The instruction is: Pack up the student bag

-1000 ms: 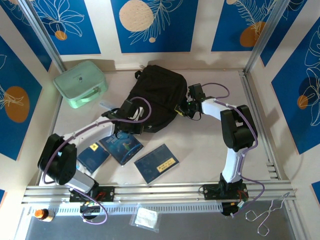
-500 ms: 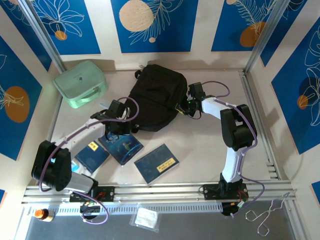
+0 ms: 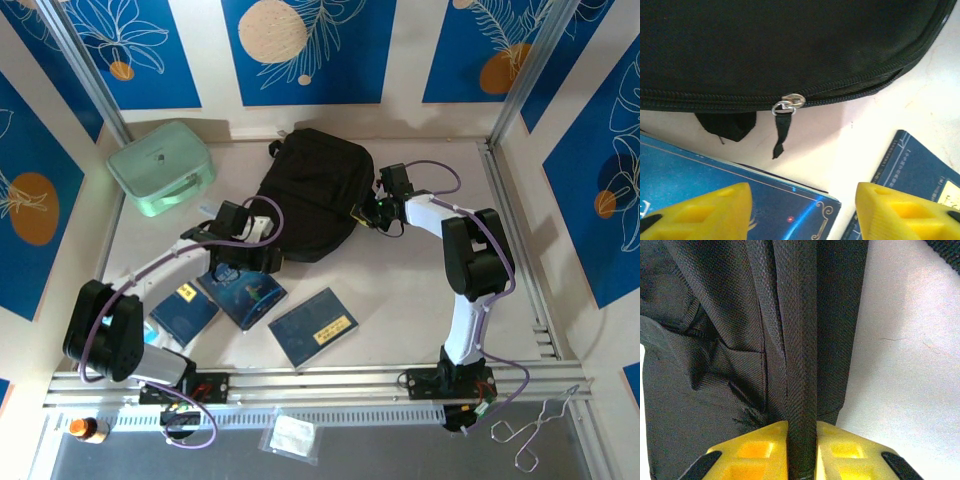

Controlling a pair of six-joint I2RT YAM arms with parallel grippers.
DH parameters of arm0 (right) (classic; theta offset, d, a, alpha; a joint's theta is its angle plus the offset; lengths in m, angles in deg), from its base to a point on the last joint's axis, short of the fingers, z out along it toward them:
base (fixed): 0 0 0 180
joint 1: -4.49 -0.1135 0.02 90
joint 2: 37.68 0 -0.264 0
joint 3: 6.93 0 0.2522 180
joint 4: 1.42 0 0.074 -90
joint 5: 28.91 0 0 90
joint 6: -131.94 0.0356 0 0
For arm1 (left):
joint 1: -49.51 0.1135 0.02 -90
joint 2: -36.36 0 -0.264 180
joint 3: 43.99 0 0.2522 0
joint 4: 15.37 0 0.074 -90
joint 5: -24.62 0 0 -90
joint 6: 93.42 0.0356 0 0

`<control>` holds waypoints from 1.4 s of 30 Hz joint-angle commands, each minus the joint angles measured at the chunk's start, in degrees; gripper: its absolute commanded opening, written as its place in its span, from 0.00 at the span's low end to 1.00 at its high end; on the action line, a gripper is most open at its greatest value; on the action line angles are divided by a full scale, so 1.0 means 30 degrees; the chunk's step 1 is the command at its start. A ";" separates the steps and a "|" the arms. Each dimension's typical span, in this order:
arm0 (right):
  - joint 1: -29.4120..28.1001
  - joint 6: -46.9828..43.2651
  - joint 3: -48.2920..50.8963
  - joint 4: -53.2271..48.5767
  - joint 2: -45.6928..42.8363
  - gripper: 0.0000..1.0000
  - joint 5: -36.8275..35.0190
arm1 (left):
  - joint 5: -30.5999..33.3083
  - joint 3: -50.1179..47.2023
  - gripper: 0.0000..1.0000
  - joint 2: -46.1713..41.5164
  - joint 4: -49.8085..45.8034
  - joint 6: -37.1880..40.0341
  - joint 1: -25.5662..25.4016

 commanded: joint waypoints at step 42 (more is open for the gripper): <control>0.0267 -0.0129 0.0017 0.0292 -0.0160 0.18 0.0506 | -0.0270 -0.1229 0.36 0.3287 0.6590 0.1282 0.0195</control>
